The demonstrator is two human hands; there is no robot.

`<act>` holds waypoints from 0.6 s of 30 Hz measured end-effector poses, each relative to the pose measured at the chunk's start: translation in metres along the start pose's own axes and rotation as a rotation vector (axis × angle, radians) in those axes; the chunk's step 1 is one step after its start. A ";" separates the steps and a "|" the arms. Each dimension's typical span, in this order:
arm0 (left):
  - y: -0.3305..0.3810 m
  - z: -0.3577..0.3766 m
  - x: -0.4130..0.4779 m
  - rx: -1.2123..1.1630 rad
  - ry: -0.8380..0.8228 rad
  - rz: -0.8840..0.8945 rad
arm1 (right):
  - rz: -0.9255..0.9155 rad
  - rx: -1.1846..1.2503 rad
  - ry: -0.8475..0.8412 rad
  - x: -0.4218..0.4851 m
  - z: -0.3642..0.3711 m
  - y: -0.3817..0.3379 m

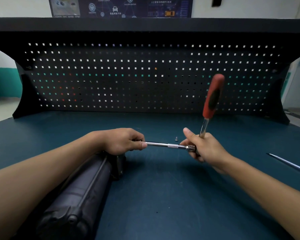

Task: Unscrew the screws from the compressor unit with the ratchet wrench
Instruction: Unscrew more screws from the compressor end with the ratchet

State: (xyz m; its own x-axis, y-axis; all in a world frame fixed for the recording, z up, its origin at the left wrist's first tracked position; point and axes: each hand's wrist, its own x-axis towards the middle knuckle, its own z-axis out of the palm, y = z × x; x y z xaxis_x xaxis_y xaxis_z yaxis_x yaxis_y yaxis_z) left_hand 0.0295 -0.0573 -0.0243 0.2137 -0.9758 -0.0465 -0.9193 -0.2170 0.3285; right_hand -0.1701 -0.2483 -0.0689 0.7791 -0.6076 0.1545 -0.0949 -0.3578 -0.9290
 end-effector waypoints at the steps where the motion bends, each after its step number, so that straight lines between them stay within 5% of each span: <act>1: 0.000 0.000 -0.001 0.001 -0.004 -0.001 | 0.061 0.025 -0.001 0.000 0.000 -0.001; 8: 0.001 -0.001 0.000 -0.019 -0.007 0.006 | 0.358 0.273 -0.096 -0.001 0.000 -0.002; 18: -0.002 -0.001 -0.001 -0.020 -0.015 0.014 | 0.461 0.372 -0.338 0.001 -0.006 0.003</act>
State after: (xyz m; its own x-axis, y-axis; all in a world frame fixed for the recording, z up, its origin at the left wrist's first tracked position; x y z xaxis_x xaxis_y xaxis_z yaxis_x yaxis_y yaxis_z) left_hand 0.0311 -0.0564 -0.0238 0.1955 -0.9791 -0.0555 -0.9155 -0.2025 0.3477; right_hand -0.1732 -0.2542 -0.0696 0.8664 -0.3632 -0.3426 -0.2913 0.1895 -0.9377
